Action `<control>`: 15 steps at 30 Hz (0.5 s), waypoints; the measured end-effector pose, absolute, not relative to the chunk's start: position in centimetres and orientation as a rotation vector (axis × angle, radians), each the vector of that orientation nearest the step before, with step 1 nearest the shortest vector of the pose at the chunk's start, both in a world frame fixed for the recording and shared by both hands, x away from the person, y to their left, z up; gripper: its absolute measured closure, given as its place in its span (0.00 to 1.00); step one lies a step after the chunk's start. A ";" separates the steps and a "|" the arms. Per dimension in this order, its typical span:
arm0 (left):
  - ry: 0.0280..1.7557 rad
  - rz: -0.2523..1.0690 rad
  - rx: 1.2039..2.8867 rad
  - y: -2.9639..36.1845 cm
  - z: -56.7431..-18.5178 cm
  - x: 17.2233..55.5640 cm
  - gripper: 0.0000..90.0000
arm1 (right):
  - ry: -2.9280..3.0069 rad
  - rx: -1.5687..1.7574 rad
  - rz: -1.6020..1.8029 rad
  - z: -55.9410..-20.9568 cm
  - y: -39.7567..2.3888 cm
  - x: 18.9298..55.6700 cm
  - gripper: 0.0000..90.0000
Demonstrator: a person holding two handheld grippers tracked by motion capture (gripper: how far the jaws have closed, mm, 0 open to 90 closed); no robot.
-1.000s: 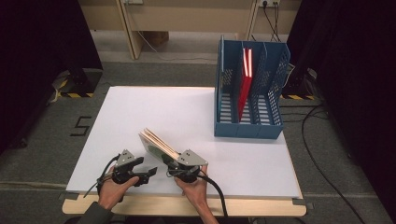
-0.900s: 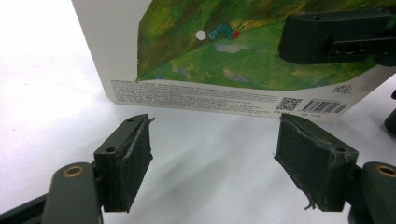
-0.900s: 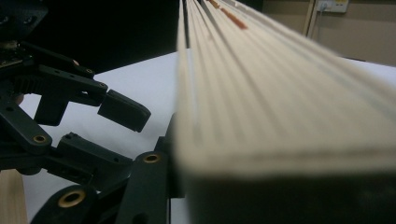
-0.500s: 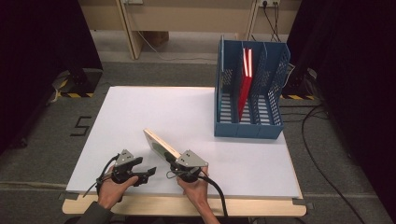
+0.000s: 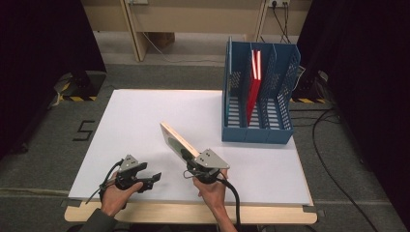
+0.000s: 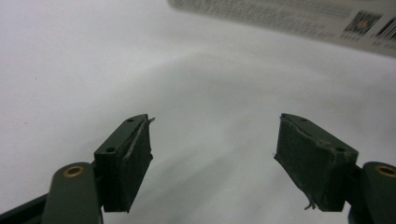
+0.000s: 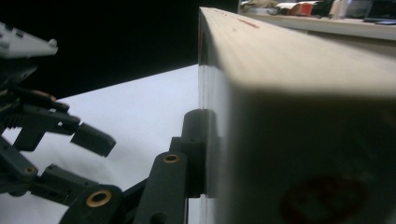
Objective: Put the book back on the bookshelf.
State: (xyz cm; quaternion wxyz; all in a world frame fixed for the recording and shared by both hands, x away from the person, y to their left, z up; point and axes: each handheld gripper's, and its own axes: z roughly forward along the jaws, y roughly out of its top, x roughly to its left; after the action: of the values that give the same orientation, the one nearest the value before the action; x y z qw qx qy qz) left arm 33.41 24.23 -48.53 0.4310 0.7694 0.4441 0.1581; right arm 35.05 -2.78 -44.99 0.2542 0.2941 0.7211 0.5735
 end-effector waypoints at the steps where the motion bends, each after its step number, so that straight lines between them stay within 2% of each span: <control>1: 1.107 0.397 1.921 24.3 -48.6 33.4 0.29 | 1.947 0.800 1.553 -44.6 -3.1 35.1 0.84; 15: 1.105 0.394 1.927 24.2 -48.6 33.5 0.29 | 1.778 0.868 1.504 -40.9 -8.1 34.0 0.84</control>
State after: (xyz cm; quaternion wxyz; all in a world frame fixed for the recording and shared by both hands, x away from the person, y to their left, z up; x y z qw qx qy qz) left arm 33.45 24.18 -48.63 0.4283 0.7718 0.4426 0.1579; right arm 34.04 -8.09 -40.93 0.3222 0.3305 0.6773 0.5728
